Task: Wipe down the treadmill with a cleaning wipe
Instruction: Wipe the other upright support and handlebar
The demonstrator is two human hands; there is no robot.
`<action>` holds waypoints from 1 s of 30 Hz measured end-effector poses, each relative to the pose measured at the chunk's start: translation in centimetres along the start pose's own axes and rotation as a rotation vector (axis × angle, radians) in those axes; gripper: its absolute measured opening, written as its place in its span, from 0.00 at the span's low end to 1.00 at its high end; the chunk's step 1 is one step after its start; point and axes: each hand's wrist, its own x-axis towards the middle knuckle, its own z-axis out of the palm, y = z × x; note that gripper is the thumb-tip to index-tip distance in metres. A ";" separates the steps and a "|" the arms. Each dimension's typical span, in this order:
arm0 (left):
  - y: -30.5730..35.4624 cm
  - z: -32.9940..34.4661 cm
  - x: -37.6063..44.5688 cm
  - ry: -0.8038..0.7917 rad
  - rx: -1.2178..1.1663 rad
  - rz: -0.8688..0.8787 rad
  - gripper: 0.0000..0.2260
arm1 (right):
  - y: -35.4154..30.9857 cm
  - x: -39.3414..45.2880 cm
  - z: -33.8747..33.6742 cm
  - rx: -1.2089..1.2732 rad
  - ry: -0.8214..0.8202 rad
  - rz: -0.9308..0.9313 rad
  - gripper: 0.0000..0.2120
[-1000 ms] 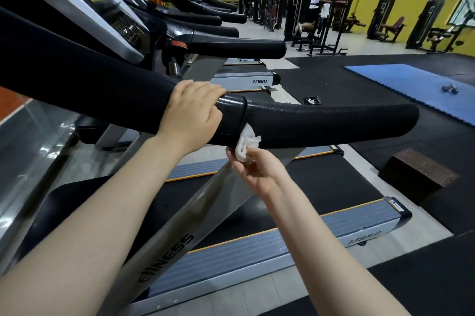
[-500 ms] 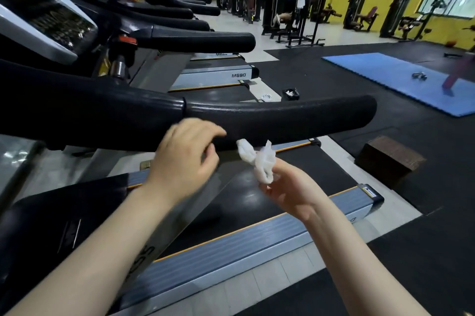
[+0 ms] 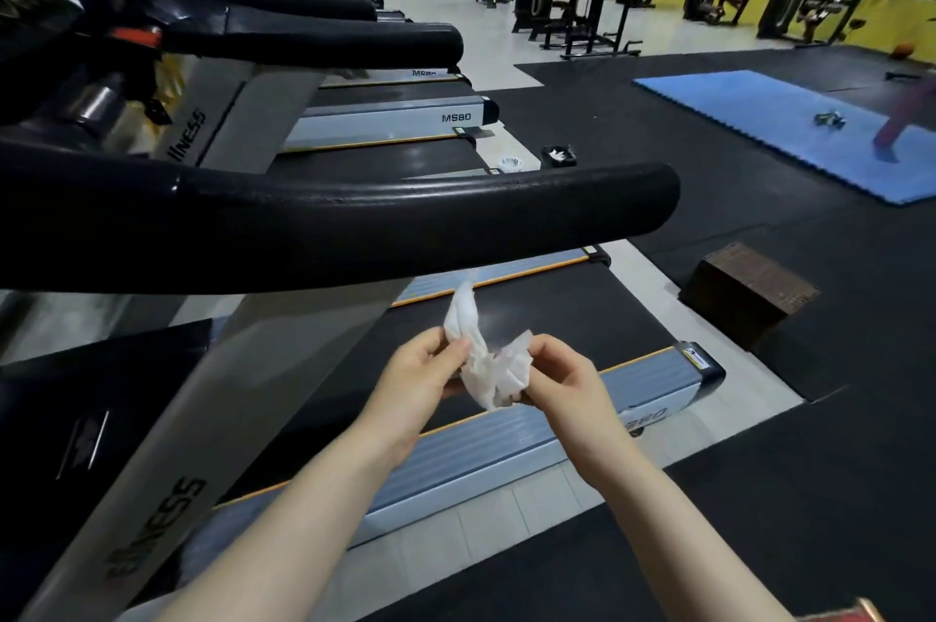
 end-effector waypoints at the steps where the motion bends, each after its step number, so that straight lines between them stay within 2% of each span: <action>1: -0.3 0.4 0.1 0.018 -0.047 -0.024 0.10 | 0.4 0.0 -0.6 0.006 0.022 0.006 0.02; 6: -1.5 1.2 0.7 0.108 -0.399 -0.087 0.08 | 2.2 0.1 -3.2 0.162 0.199 0.059 0.06; 9: -2.3 0.3 1.2 0.253 -0.356 -0.101 0.06 | 2.8 0.6 -4.9 -0.019 0.319 0.006 0.10; 11: -2.8 -0.1 1.3 0.307 -0.237 -0.122 0.08 | 2.3 1.0 -5.5 -0.142 0.243 -0.026 0.12; 14: -3.2 0.4 1.2 0.243 -0.182 -0.140 0.10 | 1.1 1.4 -4.7 -0.098 -0.058 -0.034 0.09; 16: -3.4 0.8 1.1 0.173 -0.175 -0.168 0.10 | 0.8 1.8 -3.4 -0.074 -0.180 -0.024 0.05; 22: -3.8 0.5 0.2 -0.012 -0.227 -0.157 0.10 | 2.8 3.2 0.5 -0.179 -0.086 0.049 0.08; 26: -4.7 -0.8 0.0 0.039 -0.241 -0.193 0.12 | 4.2 3.3 2.6 -0.338 0.000 0.074 0.10; 30: -5.7 -2.4 -0.4 0.045 -0.222 -0.216 0.12 | 5.6 3.7 4.1 -0.284 0.058 0.120 0.11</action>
